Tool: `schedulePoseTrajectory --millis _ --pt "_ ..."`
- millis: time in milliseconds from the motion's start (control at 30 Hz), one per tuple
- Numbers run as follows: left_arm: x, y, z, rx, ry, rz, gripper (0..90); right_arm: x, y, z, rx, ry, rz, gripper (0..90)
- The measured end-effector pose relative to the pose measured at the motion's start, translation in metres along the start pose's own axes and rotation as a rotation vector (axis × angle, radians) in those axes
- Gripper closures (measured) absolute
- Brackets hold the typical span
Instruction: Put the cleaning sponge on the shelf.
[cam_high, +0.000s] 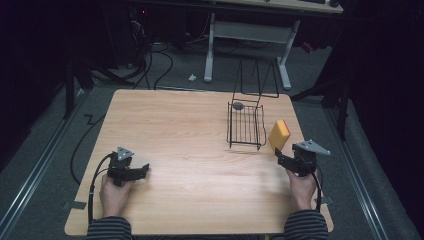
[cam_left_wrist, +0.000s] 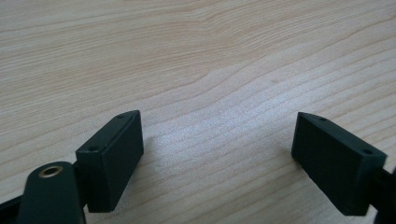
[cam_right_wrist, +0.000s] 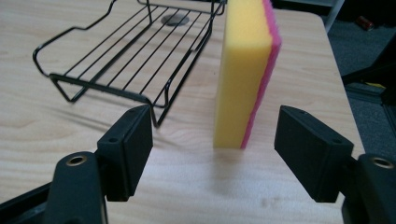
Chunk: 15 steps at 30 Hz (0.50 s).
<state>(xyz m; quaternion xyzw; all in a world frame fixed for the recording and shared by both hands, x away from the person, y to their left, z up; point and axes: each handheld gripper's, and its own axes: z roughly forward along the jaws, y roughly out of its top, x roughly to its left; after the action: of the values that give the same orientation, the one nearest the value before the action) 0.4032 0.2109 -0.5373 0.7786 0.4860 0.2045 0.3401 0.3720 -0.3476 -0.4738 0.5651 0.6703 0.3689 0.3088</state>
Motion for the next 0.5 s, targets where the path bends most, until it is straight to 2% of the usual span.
schedulePoseTrajectory --millis 233,500 --pt "0.000 0.000 0.000 0.000 0.000 0.000 17.2 -0.004 0.009 0.005 -0.002 -0.019 0.003 28.6" --pt "0.000 0.000 0.000 0.000 0.000 0.000 17.2 -0.007 0.017 0.014 0.002 -0.019 0.009 28.9"
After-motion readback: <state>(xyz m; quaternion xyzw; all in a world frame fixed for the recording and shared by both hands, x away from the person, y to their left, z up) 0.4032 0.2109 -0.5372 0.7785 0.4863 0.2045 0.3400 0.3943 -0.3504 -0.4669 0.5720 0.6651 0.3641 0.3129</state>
